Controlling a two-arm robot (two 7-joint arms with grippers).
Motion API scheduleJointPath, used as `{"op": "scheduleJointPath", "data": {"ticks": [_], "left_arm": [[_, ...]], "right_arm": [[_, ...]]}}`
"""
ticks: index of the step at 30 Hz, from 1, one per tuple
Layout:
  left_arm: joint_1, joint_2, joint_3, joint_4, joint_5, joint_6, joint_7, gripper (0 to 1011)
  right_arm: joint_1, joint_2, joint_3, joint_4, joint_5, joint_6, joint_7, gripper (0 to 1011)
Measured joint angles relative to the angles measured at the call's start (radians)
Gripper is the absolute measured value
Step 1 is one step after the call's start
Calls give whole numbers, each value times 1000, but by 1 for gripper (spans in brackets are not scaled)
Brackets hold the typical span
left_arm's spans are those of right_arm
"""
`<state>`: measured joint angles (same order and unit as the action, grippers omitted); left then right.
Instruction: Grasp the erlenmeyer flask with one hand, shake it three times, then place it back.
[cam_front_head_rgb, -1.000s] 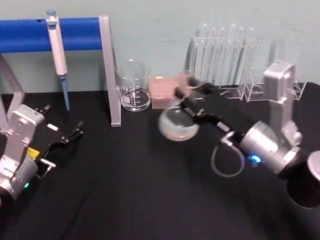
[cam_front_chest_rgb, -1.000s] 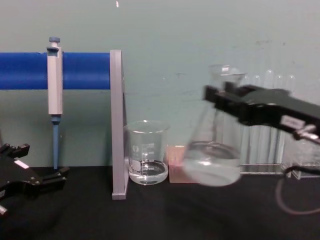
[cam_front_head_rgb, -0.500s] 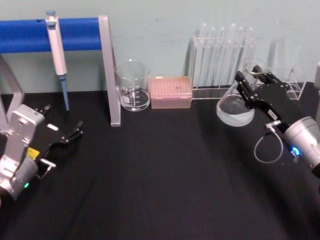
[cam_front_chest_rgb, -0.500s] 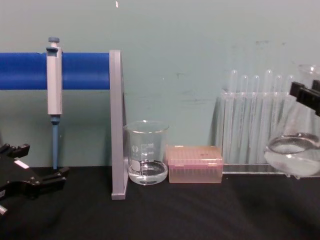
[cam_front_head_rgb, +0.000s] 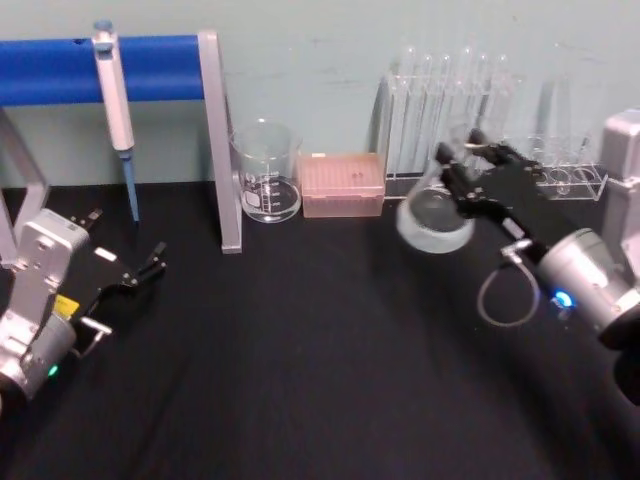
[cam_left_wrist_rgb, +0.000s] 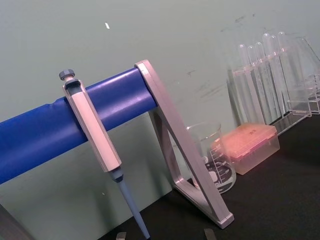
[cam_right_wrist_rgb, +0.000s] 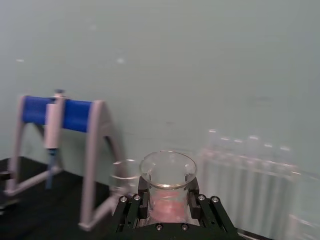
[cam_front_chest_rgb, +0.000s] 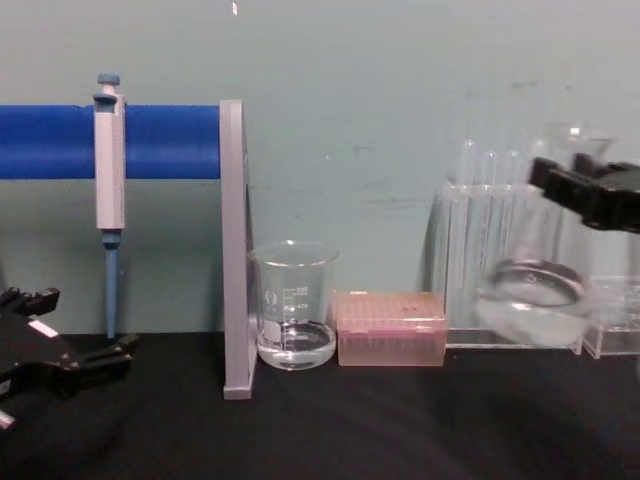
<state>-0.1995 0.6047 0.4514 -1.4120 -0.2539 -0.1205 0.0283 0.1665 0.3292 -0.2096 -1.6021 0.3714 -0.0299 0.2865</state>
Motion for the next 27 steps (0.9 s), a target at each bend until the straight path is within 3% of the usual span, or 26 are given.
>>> {"op": "scheduleJointPath", "data": {"ticks": [17,27], "left_arm": [[0,0,0,0,0,0,0,1001],[0,0,0,0,0,0,0,1001]], "right_arm": [[93,-9,-189,33,64,18,221,451],[119,-3,-227,52,92,19,241,451]]}}
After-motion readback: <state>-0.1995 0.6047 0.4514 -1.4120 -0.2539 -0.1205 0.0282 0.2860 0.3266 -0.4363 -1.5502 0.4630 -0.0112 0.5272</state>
